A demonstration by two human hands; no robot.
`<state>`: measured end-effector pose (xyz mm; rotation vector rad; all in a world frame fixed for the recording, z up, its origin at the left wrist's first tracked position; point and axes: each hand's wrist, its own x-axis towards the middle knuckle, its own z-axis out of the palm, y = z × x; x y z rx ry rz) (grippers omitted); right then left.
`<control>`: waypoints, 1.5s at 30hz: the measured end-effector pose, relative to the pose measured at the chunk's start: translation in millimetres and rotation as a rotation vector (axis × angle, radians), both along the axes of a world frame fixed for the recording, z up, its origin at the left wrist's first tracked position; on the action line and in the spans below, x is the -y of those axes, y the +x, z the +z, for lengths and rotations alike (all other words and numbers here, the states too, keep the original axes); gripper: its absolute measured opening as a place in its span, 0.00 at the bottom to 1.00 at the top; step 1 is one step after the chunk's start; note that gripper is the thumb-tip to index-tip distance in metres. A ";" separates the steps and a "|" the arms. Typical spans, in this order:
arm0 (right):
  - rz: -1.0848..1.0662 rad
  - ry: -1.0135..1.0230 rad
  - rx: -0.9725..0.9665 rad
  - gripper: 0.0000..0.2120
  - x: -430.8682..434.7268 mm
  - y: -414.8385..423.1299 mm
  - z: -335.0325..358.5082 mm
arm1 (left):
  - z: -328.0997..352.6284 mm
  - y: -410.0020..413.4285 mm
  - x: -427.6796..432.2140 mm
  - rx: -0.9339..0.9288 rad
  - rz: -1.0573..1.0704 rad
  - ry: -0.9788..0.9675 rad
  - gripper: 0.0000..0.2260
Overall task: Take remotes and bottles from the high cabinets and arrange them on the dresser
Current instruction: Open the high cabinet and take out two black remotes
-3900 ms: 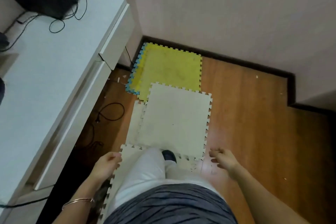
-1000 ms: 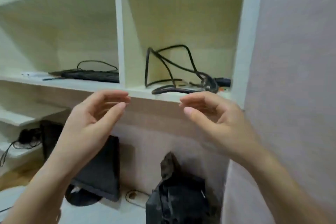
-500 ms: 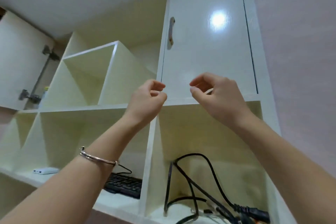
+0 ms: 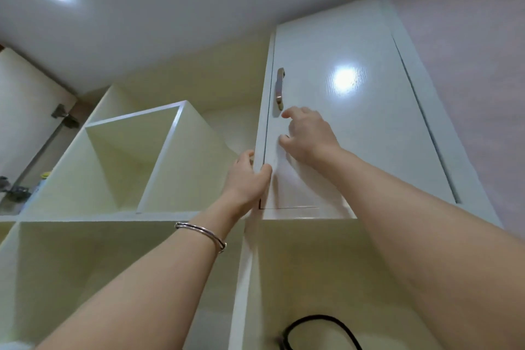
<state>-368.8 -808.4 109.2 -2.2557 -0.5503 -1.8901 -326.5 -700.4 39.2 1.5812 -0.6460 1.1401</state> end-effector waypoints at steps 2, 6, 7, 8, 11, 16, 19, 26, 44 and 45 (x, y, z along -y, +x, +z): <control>-0.054 -0.024 0.031 0.22 -3.0 4.6 11.0 | -2.0 10.3 0.5 0.047 -0.029 -0.030 0.17; -0.128 -0.044 0.031 0.24 -11.7 10.5 28.8 | -8.0 19.7 0.0 0.142 0.018 -0.032 0.19; -0.128 -0.034 0.025 0.25 -14.7 10.8 32.0 | -7.7 20.7 -1.0 0.153 0.009 -0.035 0.19; -0.122 -0.022 0.016 0.26 -17.6 11.0 34.6 | -7.3 21.3 -1.6 0.157 -0.001 -0.036 0.20; -0.052 0.028 -0.014 0.28 -25.4 10.3 36.4 | -8.6 20.9 -2.8 0.168 -0.006 -0.017 0.20; 0.212 0.134 0.005 0.23 -24.7 -4.7 41.1 | -8.4 9.2 -3.8 0.125 -0.162 -0.045 0.22; 0.362 0.093 -0.042 0.23 -23.4 -18.5 39.4 | -6.1 -2.2 -5.0 0.111 -0.335 -0.120 0.15; 0.098 -0.105 0.089 0.23 2.0 -46.5 -22.6 | -15.7 -37.8 -6.6 0.060 -0.699 -0.206 0.11; 0.236 0.045 0.275 0.37 106.2 -143.5 -110.9 | -36.4 -192.1 80.7 0.324 -0.950 -0.040 0.19; 0.251 0.051 0.271 0.38 112.8 -151.1 -110.8 | -37.3 -199.5 88.8 0.328 -0.924 -0.010 0.20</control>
